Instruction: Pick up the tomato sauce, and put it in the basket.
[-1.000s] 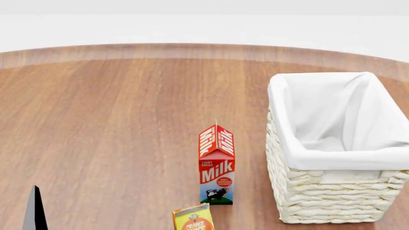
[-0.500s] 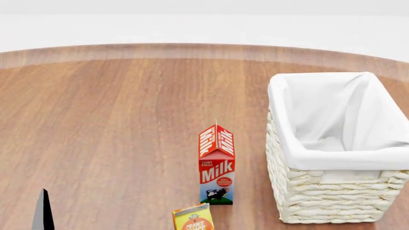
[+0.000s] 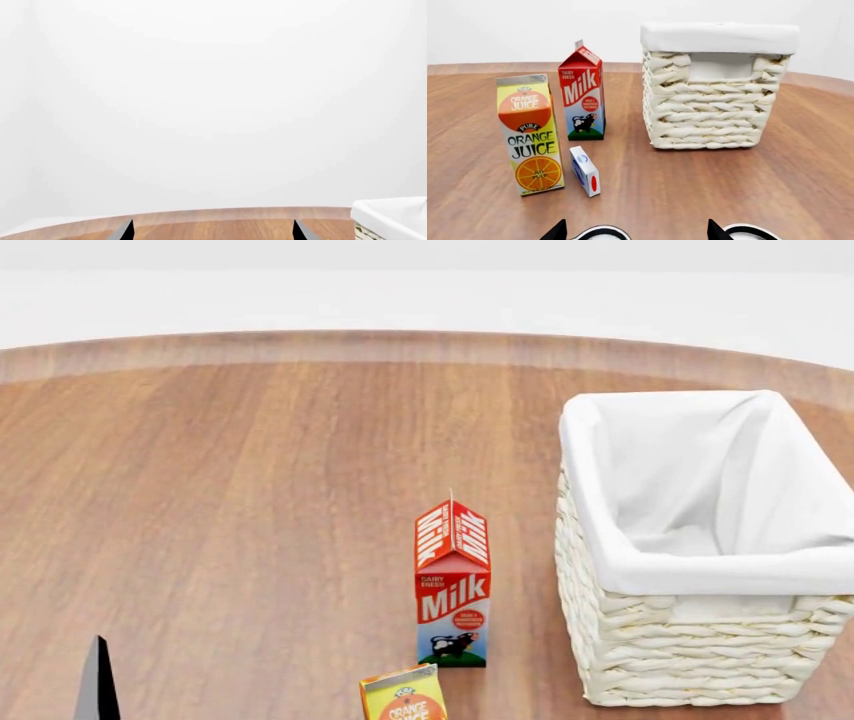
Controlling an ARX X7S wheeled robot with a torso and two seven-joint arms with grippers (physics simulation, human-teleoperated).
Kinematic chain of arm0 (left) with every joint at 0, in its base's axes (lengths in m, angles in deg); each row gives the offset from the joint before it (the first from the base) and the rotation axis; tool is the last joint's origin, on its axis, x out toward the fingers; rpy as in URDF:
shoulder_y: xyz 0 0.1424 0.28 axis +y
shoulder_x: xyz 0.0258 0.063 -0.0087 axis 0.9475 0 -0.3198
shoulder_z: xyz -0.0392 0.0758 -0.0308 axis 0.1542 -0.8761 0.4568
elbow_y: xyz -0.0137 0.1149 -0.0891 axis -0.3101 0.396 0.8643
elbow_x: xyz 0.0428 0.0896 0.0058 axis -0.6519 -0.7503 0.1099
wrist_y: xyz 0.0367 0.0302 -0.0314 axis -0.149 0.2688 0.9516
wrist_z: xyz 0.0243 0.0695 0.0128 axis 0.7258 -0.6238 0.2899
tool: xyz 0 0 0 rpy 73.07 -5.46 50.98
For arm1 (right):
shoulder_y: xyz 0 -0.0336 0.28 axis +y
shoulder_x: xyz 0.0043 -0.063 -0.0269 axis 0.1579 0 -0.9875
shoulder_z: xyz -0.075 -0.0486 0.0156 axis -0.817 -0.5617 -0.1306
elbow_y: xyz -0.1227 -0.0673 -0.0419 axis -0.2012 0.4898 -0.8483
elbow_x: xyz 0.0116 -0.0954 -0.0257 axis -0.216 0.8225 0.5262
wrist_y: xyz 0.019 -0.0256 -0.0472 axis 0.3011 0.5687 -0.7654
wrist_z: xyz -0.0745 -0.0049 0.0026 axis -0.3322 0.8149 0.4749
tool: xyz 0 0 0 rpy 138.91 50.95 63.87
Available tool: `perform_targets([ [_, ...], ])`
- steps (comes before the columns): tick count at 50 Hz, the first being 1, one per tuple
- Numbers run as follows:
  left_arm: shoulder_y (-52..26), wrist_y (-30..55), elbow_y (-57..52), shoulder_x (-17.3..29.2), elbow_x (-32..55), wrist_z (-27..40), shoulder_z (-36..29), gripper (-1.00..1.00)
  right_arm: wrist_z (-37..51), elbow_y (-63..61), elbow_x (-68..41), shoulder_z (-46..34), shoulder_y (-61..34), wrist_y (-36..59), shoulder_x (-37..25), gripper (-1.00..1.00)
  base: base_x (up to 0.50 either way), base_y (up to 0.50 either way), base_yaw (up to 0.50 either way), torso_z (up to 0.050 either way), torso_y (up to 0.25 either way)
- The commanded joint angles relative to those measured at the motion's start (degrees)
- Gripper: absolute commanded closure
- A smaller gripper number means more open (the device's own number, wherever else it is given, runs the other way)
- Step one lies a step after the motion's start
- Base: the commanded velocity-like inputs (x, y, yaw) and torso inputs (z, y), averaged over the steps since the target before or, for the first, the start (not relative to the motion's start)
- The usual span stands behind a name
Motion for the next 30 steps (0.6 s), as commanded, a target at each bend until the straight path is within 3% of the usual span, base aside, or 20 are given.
perform_targets([
  [1,-0.2,0.0,0.4,0.2,0.1,0.6,-0.4,-1.0,0.3,2.7,-1.1,-1.1,-1.2,1.1,-0.1,-1.0,0.0,0.0,0.0,0.0,0.0],
  [4,-0.3,0.0,1.1,0.2,0.0,0.6,-1.0,-1.0,-2.3,8.6,0.1,-4.1,-3.6,-2.8,1.2,-1.0,0.0,0.0,0.0,0.0,0.0],
  [14,-0.4,0.2,0.9,0.5,0.3,1.1,-0.9,-1.0,-1.8,4.0,0.4,-5.3,-2.6,0.5,0.4,-1.0,0.0,0.0,0.0,0.0,0.0],
  [30,-0.8,-0.1,1.9,1.1,0.5,1.8,-1.5,-1.0,-0.8,10.0,0.6,-5.7,-7.1,1.0,1.2,-1.0,0.0,0.0,0.0,0.0,0.0],
])
